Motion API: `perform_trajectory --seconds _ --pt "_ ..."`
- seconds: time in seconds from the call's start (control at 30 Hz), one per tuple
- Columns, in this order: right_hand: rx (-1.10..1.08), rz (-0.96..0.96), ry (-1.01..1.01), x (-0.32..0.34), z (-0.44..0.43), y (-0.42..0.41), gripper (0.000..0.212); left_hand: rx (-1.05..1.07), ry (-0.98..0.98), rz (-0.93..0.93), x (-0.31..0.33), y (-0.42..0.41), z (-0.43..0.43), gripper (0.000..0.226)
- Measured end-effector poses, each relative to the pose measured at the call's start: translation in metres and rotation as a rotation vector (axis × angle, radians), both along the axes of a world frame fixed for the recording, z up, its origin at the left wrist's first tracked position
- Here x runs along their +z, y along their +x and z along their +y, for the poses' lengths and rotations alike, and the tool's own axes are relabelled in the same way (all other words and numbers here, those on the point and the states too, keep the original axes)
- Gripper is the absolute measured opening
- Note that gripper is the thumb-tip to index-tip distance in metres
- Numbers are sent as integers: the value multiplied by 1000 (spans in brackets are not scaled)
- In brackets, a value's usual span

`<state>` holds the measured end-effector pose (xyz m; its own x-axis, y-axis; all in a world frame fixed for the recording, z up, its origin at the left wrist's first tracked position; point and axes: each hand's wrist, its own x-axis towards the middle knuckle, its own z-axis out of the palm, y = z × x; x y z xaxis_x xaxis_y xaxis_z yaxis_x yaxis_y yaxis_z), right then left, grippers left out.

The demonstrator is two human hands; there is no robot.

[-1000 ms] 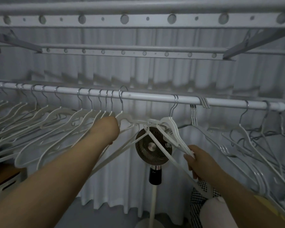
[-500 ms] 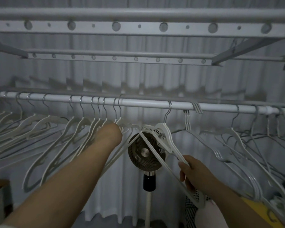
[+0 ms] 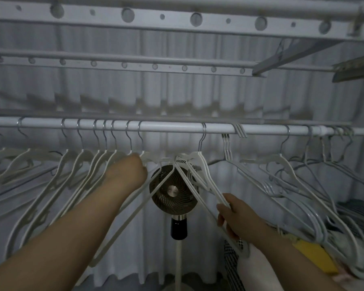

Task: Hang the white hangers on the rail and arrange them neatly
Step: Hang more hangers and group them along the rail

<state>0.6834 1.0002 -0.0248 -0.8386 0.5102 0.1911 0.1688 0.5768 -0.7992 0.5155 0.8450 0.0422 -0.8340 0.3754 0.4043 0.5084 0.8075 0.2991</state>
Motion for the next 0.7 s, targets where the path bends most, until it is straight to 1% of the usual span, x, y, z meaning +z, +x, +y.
perform_trajectory --seconds 0.03,0.07,0.13,0.23,0.3,0.37,0.47,0.5,0.53,0.57,0.6,0.63,0.7 --pt "-9 12 26 0 -3 -1 11 -27 -7 43 2 0 0 35" --pt "-11 34 54 0 -7 -2 13 -56 -16 78 3 1 1 38" --pt "0 99 86 1 -16 -5 24 -127 18 123 8 4 1 41" --pt "-18 174 137 6 -29 -8 34 -264 134 149 12 8 1 36" --pt "-122 201 200 10 -30 -8 36 -345 200 157 11 11 2 32" --pt "-247 253 356 12 -28 -4 33 -461 273 179 10 15 6 28" --pt "-368 491 751 16 -15 18 33 -668 351 211 3 30 18 25" --pt "-416 544 844 19 -8 29 33 -744 360 224 1 38 24 26" --pt "-467 558 887 21 -1 41 32 -827 353 244 -1 48 29 31" --pt "-517 535 884 25 5 52 30 -910 330 267 -3 60 34 40" --pt "-578 484 822 30 11 63 26 -989 287 279 -3 71 40 47" --pt "-618 398 710 34 18 72 24 -1051 213 280 -5 80 46 53" --pt "-595 225 401 36 34 85 27 -1100 12 283 -10 94 59 56"
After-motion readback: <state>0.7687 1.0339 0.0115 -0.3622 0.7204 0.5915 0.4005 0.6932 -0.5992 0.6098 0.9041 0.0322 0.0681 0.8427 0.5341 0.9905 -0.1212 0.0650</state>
